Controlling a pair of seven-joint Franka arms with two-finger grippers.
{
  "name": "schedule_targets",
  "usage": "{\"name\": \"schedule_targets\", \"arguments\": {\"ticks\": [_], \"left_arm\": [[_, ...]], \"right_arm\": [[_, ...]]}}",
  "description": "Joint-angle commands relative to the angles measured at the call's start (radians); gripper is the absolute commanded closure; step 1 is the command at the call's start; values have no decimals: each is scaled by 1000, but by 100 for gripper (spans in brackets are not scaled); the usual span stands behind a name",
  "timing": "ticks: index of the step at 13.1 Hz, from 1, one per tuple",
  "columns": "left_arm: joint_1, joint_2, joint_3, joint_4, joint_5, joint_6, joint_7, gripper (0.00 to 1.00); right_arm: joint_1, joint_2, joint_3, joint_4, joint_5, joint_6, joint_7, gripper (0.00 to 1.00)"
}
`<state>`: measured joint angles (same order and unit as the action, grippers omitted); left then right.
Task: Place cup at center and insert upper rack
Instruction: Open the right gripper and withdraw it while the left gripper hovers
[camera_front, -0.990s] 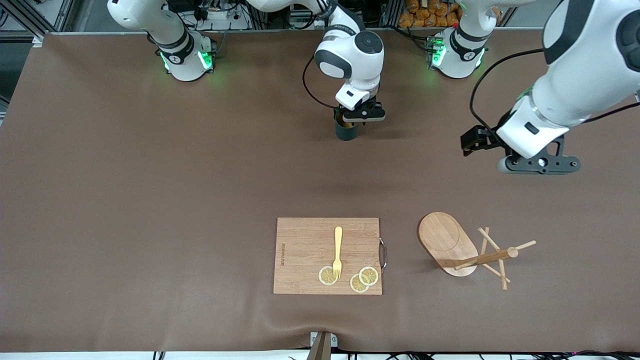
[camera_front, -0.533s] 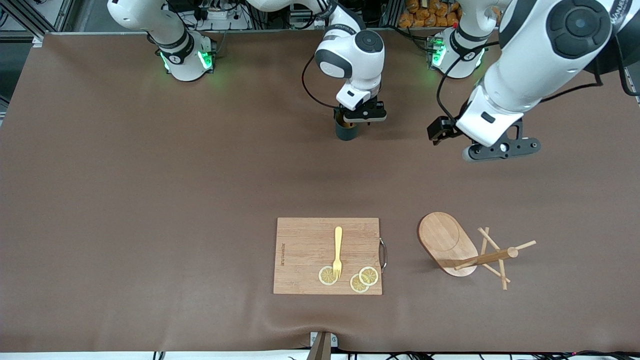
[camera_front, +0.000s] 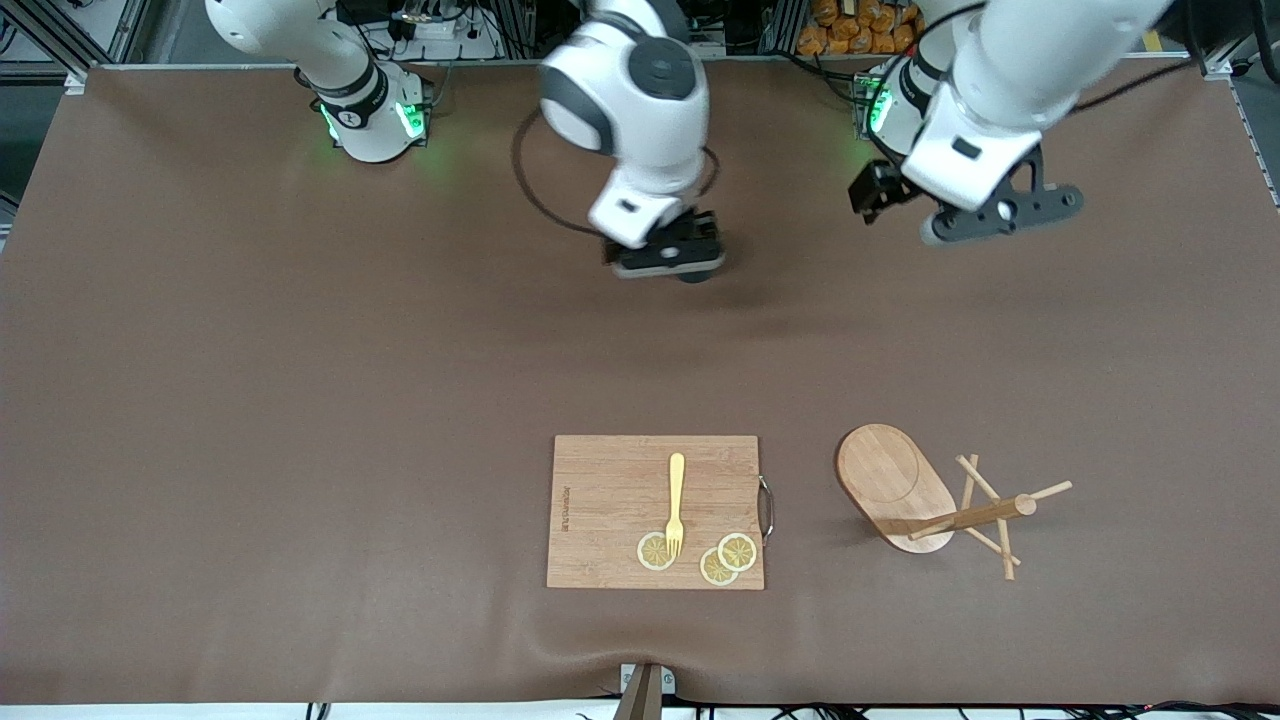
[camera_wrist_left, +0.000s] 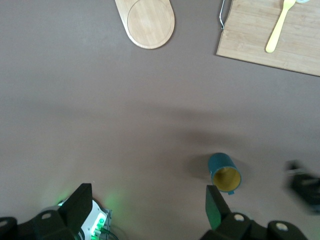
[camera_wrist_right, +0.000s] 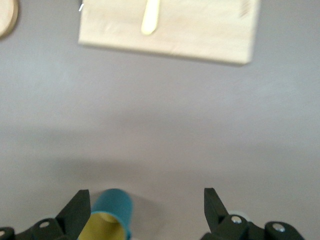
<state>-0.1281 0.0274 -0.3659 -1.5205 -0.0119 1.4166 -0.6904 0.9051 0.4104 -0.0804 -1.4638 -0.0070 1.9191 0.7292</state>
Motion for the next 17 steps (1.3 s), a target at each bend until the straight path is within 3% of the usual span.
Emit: {"name": "schedule_targets", "arguments": {"ticks": [1,7,13,15,17], "left_arm": [[8,-67,-94,-82,10,5,-134,0],[-1,-40,-307,-153,18,89,-446,0],[-8,-34,-531,-398,32,394,-817,0],[-54,9,-562,-473,120,485,-913,0],[-109,135,-562,-471,257,515,-1050,0]], "right_arm": [[-118,-119,25,-41,-10,-86,-100,0],[-493,-232,27,0,-8,-265,-471,0],[-779,-281,28,8,-8,-394,-734,0],[-831,-278,28,2,-8,-400,-783,0],[-877,-277,43,-7,-8,-400,-827,0]]}}
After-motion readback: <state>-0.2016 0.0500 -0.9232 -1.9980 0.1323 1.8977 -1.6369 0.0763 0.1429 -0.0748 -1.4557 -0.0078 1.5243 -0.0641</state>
